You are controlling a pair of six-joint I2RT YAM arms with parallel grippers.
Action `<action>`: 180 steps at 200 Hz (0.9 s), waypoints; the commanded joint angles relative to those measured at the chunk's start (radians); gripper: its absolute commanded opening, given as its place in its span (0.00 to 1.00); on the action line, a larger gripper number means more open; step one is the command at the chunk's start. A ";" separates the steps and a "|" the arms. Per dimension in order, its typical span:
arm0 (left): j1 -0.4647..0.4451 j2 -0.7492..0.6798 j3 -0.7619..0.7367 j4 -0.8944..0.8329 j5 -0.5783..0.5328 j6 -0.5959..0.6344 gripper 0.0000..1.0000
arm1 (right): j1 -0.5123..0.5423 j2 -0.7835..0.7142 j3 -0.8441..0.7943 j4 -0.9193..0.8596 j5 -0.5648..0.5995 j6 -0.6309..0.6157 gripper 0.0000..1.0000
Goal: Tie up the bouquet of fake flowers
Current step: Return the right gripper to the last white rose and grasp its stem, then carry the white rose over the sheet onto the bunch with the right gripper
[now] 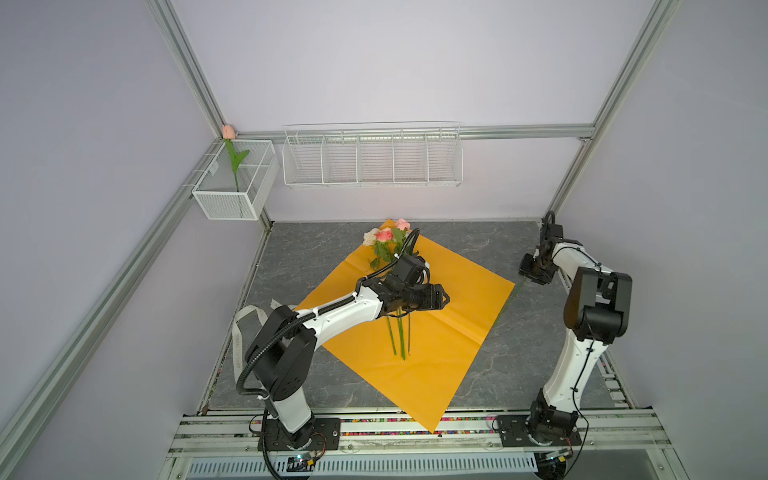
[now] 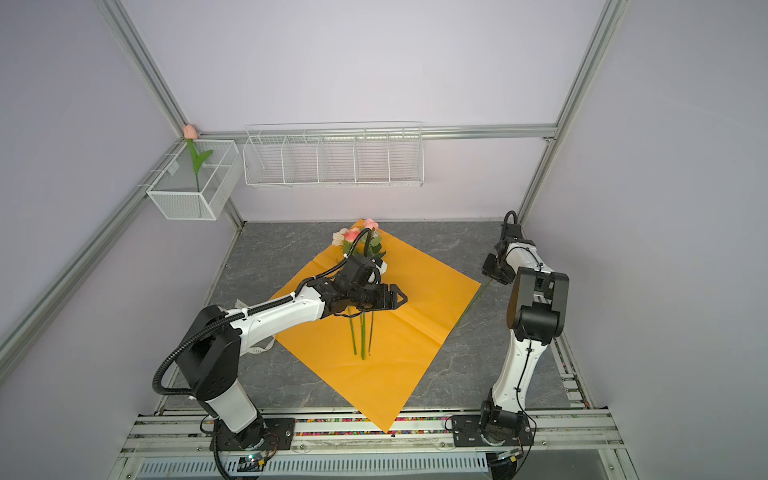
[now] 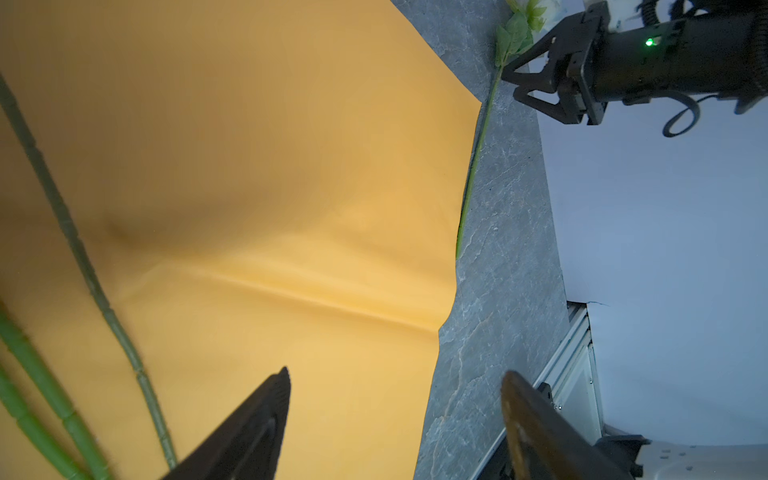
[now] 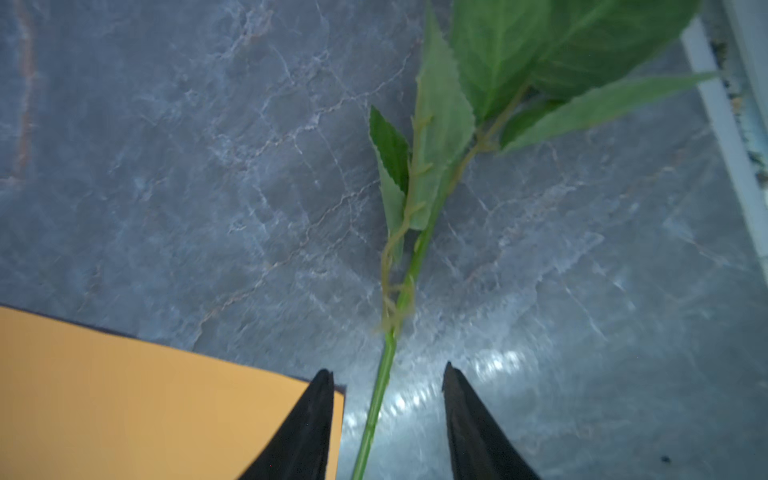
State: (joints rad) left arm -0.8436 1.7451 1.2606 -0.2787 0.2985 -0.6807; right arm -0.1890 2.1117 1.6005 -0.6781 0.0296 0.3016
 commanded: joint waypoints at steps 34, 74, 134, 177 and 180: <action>-0.030 0.072 0.098 -0.048 0.005 0.030 0.83 | 0.007 0.158 0.195 -0.163 0.076 -0.069 0.38; -0.032 0.090 0.138 -0.092 -0.021 0.058 0.85 | 0.016 0.203 0.216 -0.206 0.123 -0.100 0.31; -0.019 0.001 0.113 -0.188 -0.144 0.069 0.85 | 0.011 0.013 0.042 -0.150 0.222 -0.133 0.07; 0.093 -0.236 -0.081 -0.207 -0.266 0.011 0.87 | 0.089 -0.339 -0.217 -0.035 0.089 -0.096 0.07; 0.105 -0.261 -0.102 -0.202 -0.271 0.006 0.88 | 0.105 -0.362 -0.231 -0.026 0.080 -0.086 0.07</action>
State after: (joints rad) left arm -0.8196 1.6527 1.2793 -0.4496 0.1303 -0.6395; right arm -0.1638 1.9606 1.4776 -0.7738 0.1928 0.1867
